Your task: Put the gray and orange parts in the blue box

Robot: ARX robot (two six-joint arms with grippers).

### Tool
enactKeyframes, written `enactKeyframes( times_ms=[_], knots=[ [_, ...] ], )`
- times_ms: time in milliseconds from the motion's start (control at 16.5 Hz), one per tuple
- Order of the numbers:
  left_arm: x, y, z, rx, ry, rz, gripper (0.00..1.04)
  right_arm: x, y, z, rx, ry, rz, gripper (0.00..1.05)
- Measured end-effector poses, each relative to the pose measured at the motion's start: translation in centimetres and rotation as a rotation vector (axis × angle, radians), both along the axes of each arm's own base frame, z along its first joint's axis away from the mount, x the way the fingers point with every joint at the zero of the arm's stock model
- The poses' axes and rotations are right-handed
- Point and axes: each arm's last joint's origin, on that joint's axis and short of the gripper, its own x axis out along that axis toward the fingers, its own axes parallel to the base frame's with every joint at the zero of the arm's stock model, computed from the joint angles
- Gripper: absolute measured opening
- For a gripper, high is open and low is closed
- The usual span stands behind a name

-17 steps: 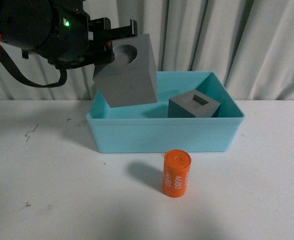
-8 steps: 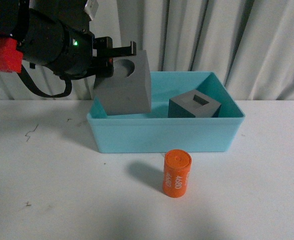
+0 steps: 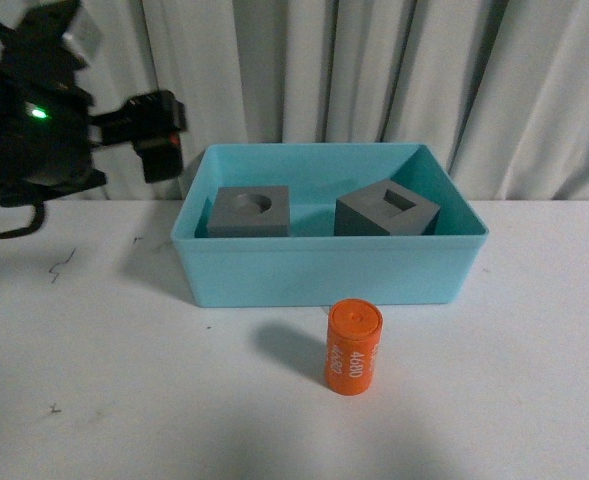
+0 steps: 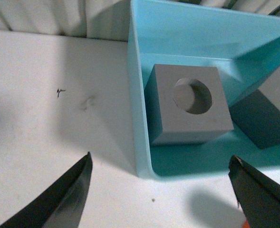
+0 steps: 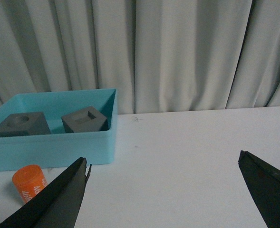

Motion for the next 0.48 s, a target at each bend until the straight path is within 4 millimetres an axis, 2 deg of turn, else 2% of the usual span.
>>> enactKeyframes(
  times_ms=[60,121,181,242,302,363,484],
  knots=[
    [-1.6,0.8,0.9,-0.043,0.000,0.014,0.95,0.0,0.0,0.0,0.000,0.000,0.000,0.98],
    [-5.0,2.2,2.6,-0.101,-0.008,0.042,0.99,0.0,0.0,0.0,0.000,0.000,0.000,0.98],
    [-8.3,3.5,3.5,-0.143,-0.002,0.074,0.97,0.0,0.0,0.0,0.000,0.000,0.000,0.98],
    [-11.3,4.5,3.7,-0.175,0.021,0.107,0.98,0.0,0.0,0.0,0.000,0.000,0.000,0.98],
    [-14.2,5.4,3.5,-0.204,0.053,0.155,0.98,0.0,0.0,0.0,0.000,0.000,0.000,0.98],
    [-18.2,6.5,2.5,-0.241,0.100,0.226,0.98,0.0,0.0,0.0,0.000,0.000,0.000,0.98],
    [-22.3,7.5,1.1,-0.248,0.114,0.317,0.98,0.0,0.0,0.0,0.000,0.000,0.000,0.98]
  ],
)
